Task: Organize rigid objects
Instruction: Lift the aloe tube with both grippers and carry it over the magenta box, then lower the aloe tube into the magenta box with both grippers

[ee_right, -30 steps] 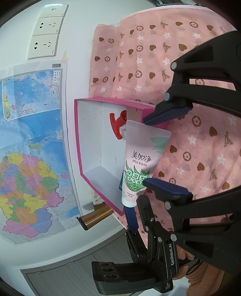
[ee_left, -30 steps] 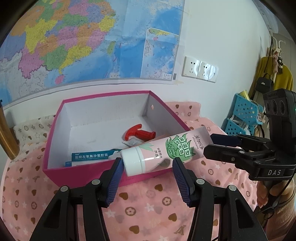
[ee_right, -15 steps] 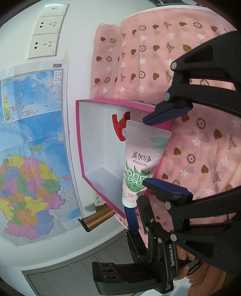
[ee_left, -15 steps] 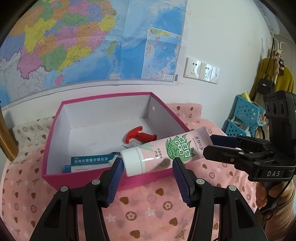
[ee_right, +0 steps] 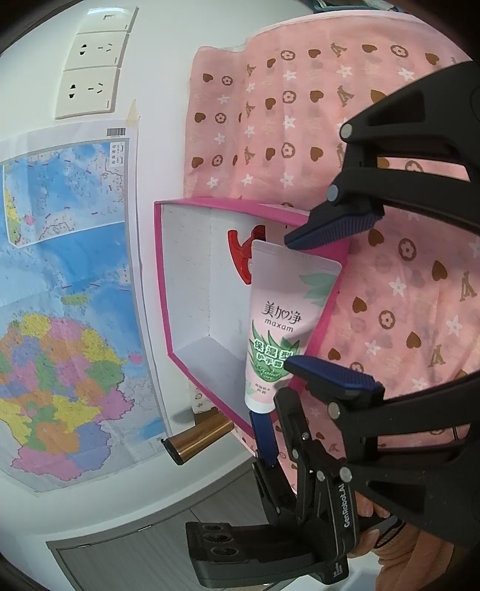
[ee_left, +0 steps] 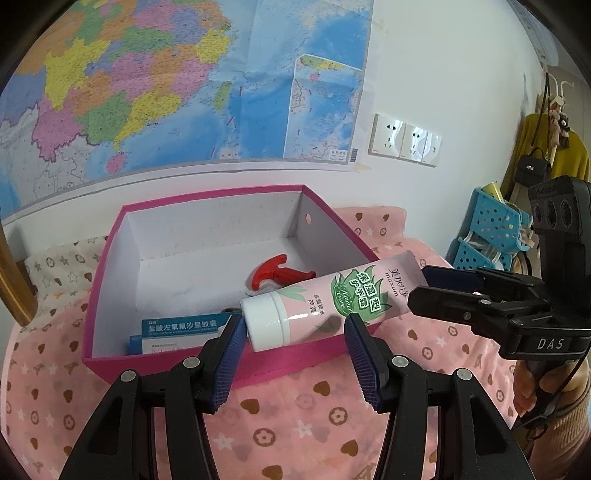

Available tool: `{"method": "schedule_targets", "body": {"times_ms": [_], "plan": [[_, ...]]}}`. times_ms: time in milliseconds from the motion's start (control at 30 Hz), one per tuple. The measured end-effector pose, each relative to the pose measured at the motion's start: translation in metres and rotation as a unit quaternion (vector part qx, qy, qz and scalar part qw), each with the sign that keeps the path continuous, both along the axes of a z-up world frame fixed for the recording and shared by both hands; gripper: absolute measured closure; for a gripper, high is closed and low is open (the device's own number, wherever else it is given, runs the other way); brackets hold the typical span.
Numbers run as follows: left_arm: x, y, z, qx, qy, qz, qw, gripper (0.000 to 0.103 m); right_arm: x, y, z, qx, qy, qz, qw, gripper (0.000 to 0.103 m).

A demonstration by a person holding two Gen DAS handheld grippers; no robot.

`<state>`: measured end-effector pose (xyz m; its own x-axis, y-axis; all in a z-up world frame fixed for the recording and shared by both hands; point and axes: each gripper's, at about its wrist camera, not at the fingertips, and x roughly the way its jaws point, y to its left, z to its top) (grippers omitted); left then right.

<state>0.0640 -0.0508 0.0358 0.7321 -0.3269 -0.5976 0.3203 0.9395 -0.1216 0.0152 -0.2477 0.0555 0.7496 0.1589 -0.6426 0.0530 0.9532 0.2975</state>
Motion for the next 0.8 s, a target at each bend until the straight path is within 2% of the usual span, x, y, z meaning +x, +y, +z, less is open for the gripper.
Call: {"method": "schedule_targets", "body": {"times_ms": [800], "plan": [[0.018, -0.001, -0.003, 0.01, 0.005, 0.01, 0.9999, 0.048, 0.013, -0.006, -0.001, 0.003, 0.003, -0.004, 1.0, 0.041]]}}
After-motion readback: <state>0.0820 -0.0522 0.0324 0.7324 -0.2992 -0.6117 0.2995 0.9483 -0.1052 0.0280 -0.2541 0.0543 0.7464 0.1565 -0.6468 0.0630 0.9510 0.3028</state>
